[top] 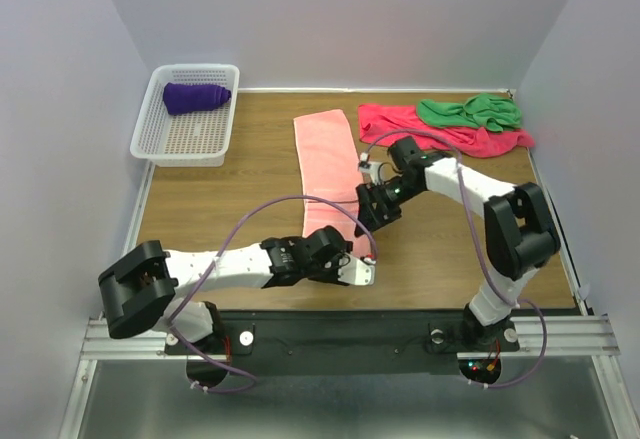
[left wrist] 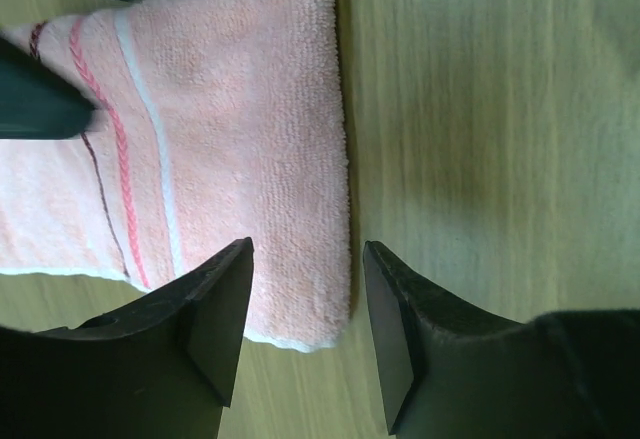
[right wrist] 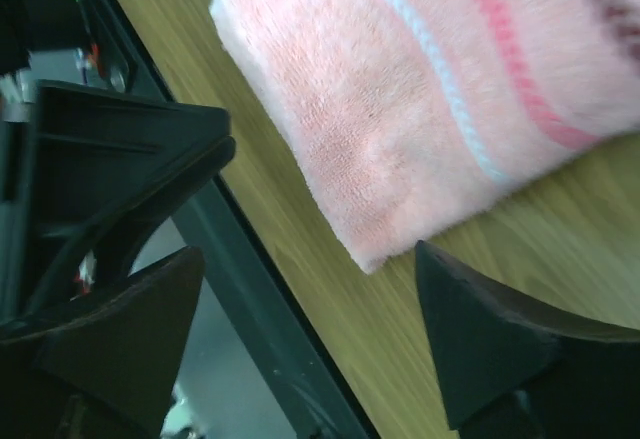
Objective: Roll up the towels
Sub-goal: Roll the towel
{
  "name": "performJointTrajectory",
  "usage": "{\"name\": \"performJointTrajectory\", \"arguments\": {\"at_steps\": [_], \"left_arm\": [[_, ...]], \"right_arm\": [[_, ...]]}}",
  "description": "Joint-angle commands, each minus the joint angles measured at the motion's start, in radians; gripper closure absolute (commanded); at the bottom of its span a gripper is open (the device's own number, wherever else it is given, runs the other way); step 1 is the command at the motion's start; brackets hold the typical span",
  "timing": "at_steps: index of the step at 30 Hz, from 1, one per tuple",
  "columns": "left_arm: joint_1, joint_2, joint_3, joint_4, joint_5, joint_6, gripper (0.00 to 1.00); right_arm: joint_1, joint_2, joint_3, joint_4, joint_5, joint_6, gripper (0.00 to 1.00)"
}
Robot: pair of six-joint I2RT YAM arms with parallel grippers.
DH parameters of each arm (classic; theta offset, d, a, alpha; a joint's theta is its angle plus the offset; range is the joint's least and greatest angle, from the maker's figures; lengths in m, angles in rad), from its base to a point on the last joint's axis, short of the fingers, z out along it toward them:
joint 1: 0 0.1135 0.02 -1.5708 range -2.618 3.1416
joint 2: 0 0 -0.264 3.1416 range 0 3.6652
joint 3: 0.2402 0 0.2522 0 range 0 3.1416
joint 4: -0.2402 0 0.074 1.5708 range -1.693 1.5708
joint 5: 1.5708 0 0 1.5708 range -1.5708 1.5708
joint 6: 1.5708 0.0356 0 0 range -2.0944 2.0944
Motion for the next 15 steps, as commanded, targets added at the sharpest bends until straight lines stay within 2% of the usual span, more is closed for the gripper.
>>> {"name": "performJointTrajectory", "arguments": {"at_steps": [1, 3, 4, 5, 6, 7, 15], "left_arm": [[-0.001, 0.013, -0.005, 0.088, -0.033, 0.102, 0.38], [-0.001, 0.03, 0.004, 0.082, -0.019, 0.122, 0.37], [-0.002, 0.044, 0.01, 0.076, 0.004, 0.122, 0.37], [-0.002, 0.048, 0.013, 0.071, 0.018, 0.122, 0.32], [-0.002, 0.051, 0.018, 0.057, 0.033, 0.123, 0.31], [-0.002, 0.059, 0.019, 0.053, 0.045, 0.125, 0.2], [0.025, 0.163, 0.022, 0.088, 0.024, 0.122, 0.2]], "right_arm": [[-0.076, -0.113, 0.058, 0.018, 0.031, 0.001, 0.06], [-0.111, -0.153, 0.08, 0.019, 0.066, -0.001, 0.0], [-0.12, -0.162, 0.087, 0.019, 0.075, -0.006, 0.0], [-0.146, -0.174, 0.095, 0.019, 0.081, -0.009, 0.0], [-0.158, -0.194, 0.11, 0.019, 0.093, -0.009, 0.0], [-0.174, -0.202, 0.118, 0.019, 0.097, -0.009, 0.0], [-0.217, -0.306, 0.16, 0.039, 0.208, -0.026, 0.0]]}}
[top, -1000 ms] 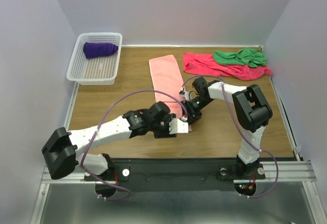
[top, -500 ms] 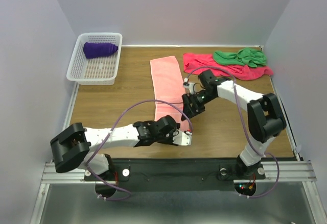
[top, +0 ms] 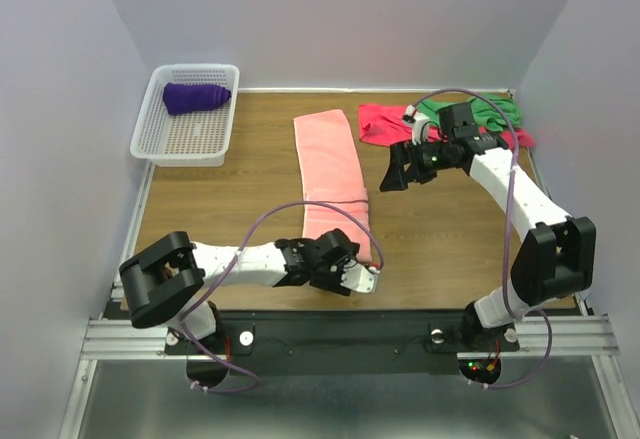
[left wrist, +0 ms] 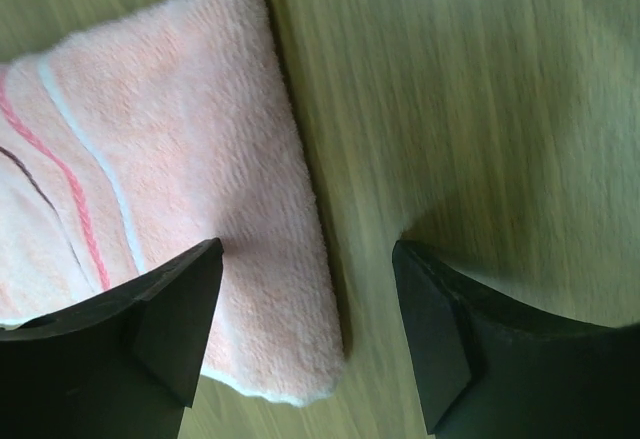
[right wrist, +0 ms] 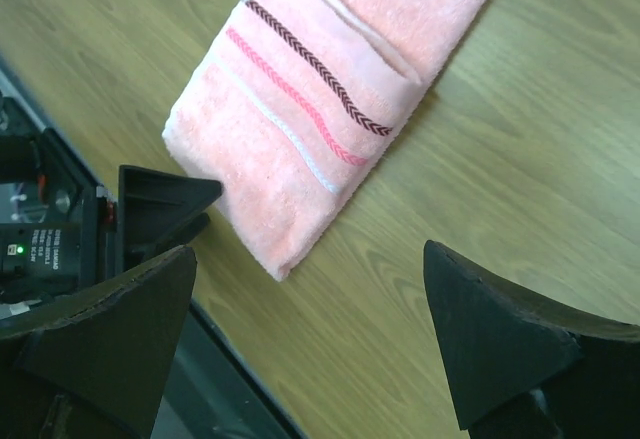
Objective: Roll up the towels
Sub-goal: Roll the towel
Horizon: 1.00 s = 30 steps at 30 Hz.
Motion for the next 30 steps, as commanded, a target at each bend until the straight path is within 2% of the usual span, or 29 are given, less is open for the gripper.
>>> {"name": "performJointTrajectory", "arguments": {"at_steps": [1, 3, 6, 7, 9, 10, 12, 14, 19, 21, 24, 26, 30], "left_arm": [[0.032, 0.046, 0.028, 0.034, -0.004, 0.011, 0.21], [0.055, 0.072, 0.04, 0.034, 0.007, 0.011, 0.26], [0.098, 0.115, 0.08, 0.009, 0.056, 0.005, 0.43], [0.117, 0.126, 0.106, -0.027, 0.091, 0.003, 0.56], [0.134, 0.123, 0.147, -0.096, 0.14, -0.01, 0.67], [0.142, 0.117, 0.163, -0.126, 0.169, -0.012, 0.8], [0.16, 0.103, 0.213, -0.217, 0.264, -0.017, 0.93], [0.176, 0.095, 0.253, -0.286, 0.364, -0.023, 0.99], [0.226, 0.156, 0.414, -0.563, 0.6, 0.032, 1.0], [0.288, 0.204, 0.507, -0.693, 0.675, 0.064, 1.0], [0.357, 0.337, 0.623, -0.84, 0.801, 0.149, 1.0], [0.427, 0.473, 0.765, -0.993, 0.866, 0.201, 1.0], [0.472, 0.573, 0.862, -1.078, 0.92, 0.239, 1.0]], "right_arm": [[0.001, -0.082, 0.034, 0.045, 0.062, -0.017, 0.0], [0.001, -0.119, 0.022, 0.059, 0.076, -0.024, 0.0], [-0.001, -0.162, 0.001, 0.066, 0.115, -0.037, 0.0], [-0.002, -0.173, -0.009, 0.069, 0.119, -0.045, 0.0], [-0.006, -0.216, -0.035, 0.085, 0.128, -0.063, 0.0], [-0.007, -0.228, -0.041, 0.085, 0.13, -0.068, 0.0], [-0.012, -0.263, -0.052, 0.089, 0.136, -0.094, 0.0], [-0.013, -0.289, -0.058, 0.091, 0.138, -0.125, 0.0], [-0.016, -0.374, -0.076, 0.093, 0.122, -0.197, 0.0], [-0.016, -0.4, -0.082, 0.086, 0.08, -0.214, 0.0], [-0.015, -0.455, -0.088, 0.027, 0.027, -0.254, 0.0], [-0.015, -0.493, -0.099, 0.008, 0.061, -0.254, 0.0], [-0.013, -0.506, -0.075, -0.126, 0.035, -0.358, 0.0]]}}
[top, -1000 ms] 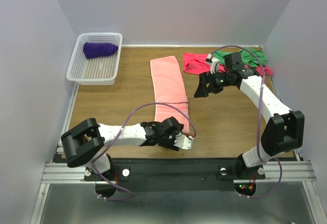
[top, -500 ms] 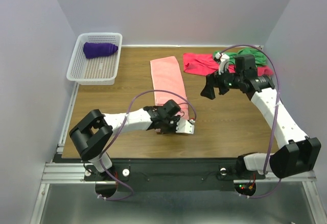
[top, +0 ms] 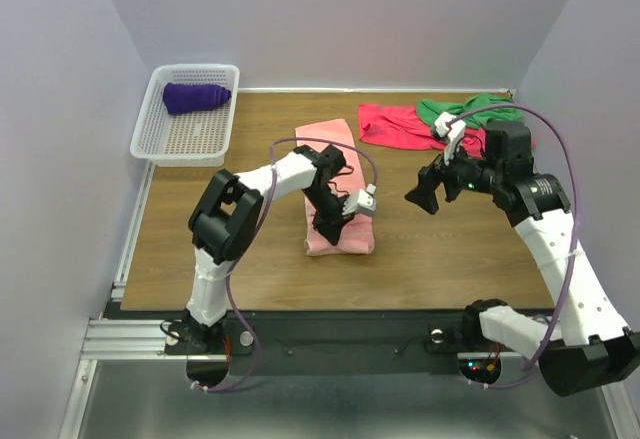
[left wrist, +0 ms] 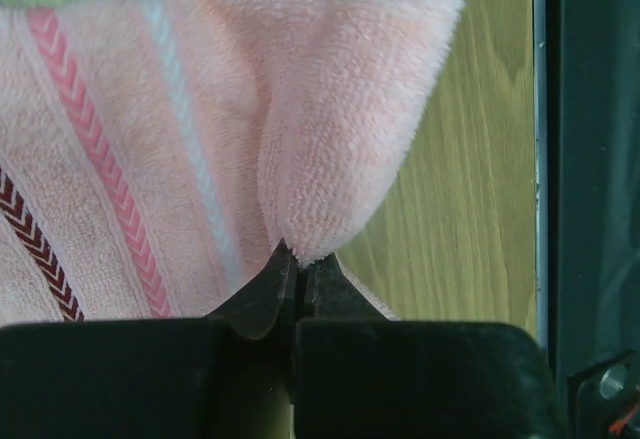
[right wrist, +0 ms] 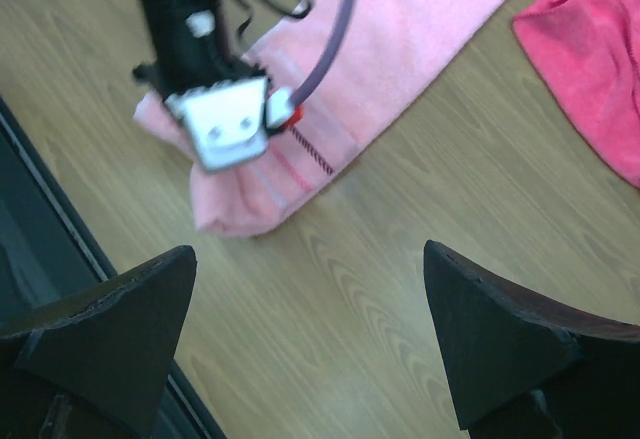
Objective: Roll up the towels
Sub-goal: Roll the towel
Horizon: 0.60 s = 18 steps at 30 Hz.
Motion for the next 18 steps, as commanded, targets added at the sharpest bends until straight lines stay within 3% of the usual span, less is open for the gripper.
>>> {"name": "performJointTrajectory", "arguments": {"at_steps": [1, 5, 8, 12, 17, 18], "left_arm": [[0.055, 0.078, 0.101, -0.233, 0.14, 0.078, 1.0], [0.075, 0.14, 0.129, -0.233, 0.112, 0.091, 0.98], [0.082, 0.178, 0.164, -0.233, 0.12, 0.077, 0.97], [0.09, 0.212, 0.206, -0.233, 0.12, 0.048, 0.93], [0.093, 0.269, 0.252, -0.233, 0.126, 0.005, 0.92], [0.095, 0.275, 0.255, -0.233, 0.129, 0.002, 0.91]], "right_arm": [[-0.006, -0.015, 0.028, -0.147, -0.064, -0.145, 0.0], [0.0, 0.02, 0.058, -0.285, -0.127, -0.25, 0.0], [0.047, 0.041, 0.038, -0.304, -0.077, -0.284, 0.02], [0.158, 0.032, 0.031, -0.259, 0.029, -0.316, 0.04], [0.328, 0.057, 0.048, -0.219, 0.305, -0.347, 0.07], [0.407, 0.074, 0.043, -0.209, 0.346, -0.354, 0.07]]}}
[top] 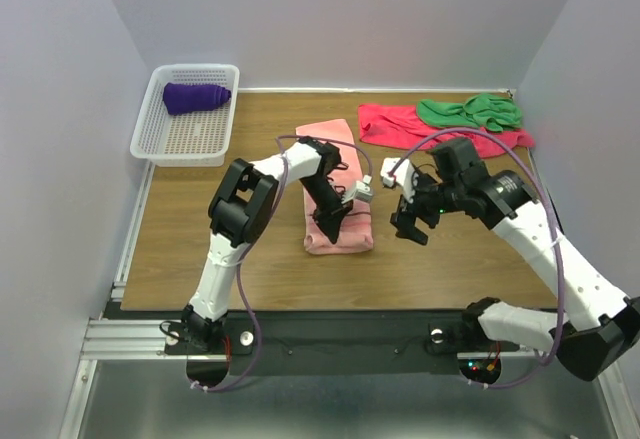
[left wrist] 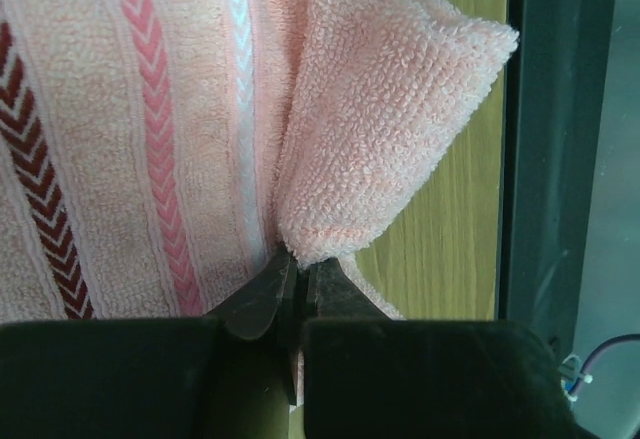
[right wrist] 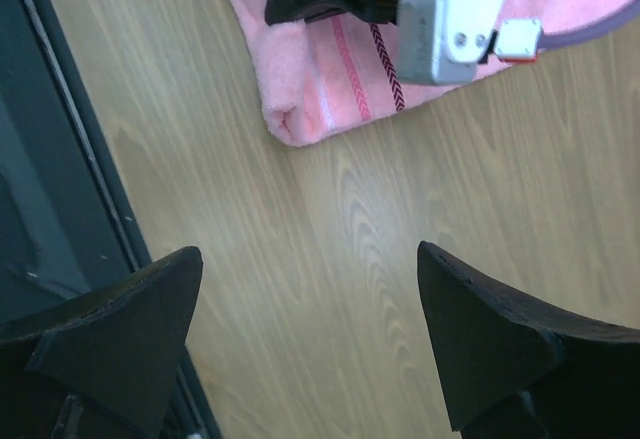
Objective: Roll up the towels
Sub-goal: Roll the towel
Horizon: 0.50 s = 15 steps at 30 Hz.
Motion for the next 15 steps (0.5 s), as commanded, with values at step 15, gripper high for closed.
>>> {"name": "performJointTrajectory", "arguments": {"at_steps": [15], "left_arm": [[0.019, 0.099, 0.072, -0.014, -0.018, -0.064, 0.86]], "right_arm": [[0.433, 0.266, -0.175, 0.498, 0.443, 0.004, 0.18]]}}
